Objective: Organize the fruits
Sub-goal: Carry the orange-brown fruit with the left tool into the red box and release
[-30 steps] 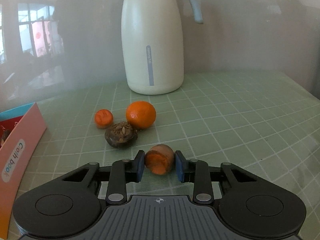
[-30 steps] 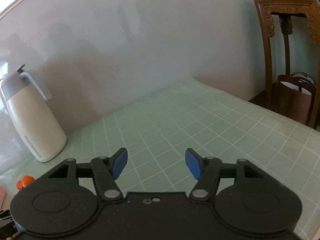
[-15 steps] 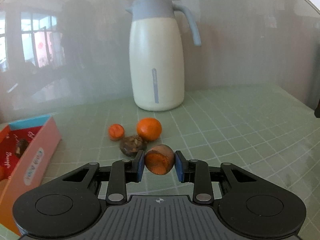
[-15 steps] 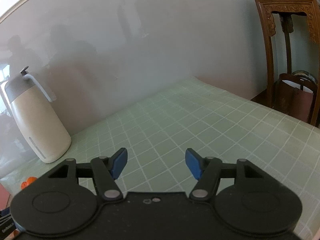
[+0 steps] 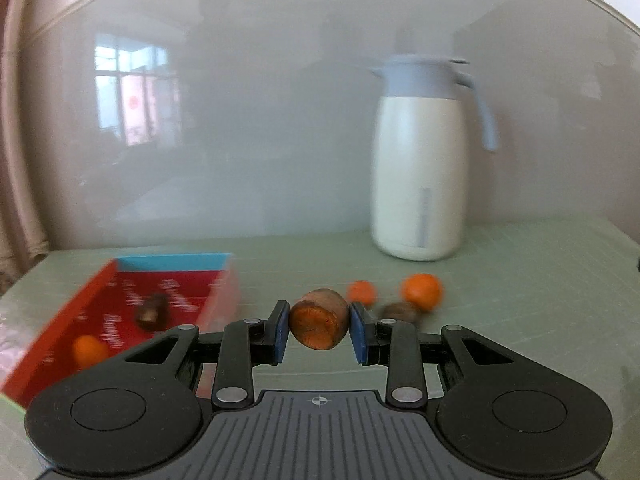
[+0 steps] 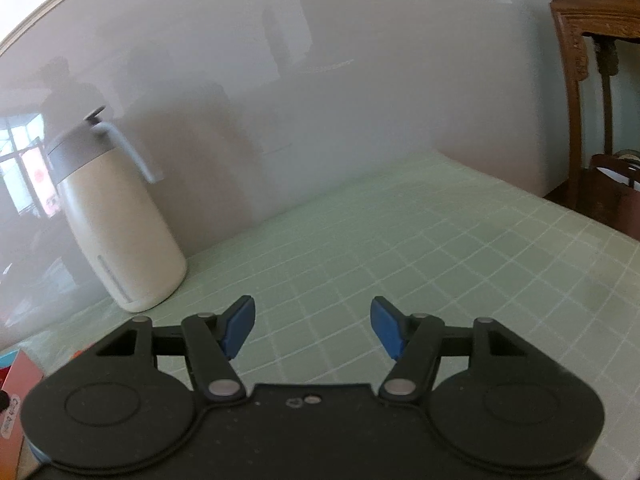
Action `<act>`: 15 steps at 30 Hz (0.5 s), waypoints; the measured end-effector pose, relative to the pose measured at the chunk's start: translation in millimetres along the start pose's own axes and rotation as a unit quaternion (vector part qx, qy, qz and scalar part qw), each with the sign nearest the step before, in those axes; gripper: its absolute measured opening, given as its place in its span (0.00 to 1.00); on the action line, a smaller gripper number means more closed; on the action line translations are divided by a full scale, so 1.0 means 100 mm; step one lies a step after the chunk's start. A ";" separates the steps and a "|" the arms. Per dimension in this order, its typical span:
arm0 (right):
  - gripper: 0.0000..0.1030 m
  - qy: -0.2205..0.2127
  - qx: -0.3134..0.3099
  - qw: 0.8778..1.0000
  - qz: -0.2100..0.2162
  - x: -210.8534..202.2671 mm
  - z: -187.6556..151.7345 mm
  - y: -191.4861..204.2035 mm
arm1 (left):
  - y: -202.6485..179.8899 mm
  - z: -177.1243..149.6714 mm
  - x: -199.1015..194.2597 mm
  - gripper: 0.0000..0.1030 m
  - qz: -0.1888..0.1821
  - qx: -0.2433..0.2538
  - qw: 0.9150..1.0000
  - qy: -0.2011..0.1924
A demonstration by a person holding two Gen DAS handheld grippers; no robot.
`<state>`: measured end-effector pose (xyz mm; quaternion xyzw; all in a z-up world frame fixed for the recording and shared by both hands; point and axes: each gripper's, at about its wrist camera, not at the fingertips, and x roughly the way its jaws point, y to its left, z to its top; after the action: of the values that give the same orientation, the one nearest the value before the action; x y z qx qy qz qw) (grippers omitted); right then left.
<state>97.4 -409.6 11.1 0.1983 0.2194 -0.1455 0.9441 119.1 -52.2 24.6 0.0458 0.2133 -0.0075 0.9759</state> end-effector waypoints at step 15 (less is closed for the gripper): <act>0.62 0.017 -0.024 0.999 0.023 0.05 -0.16 0.44 | 1.48 -0.30 0.00 0.31 0.125 -0.078 0.989 0.032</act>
<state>112.3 -364.8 9.2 0.1835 0.2344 -0.1150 0.9477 111.7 97.8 10.2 -0.0037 0.2371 0.1324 0.9624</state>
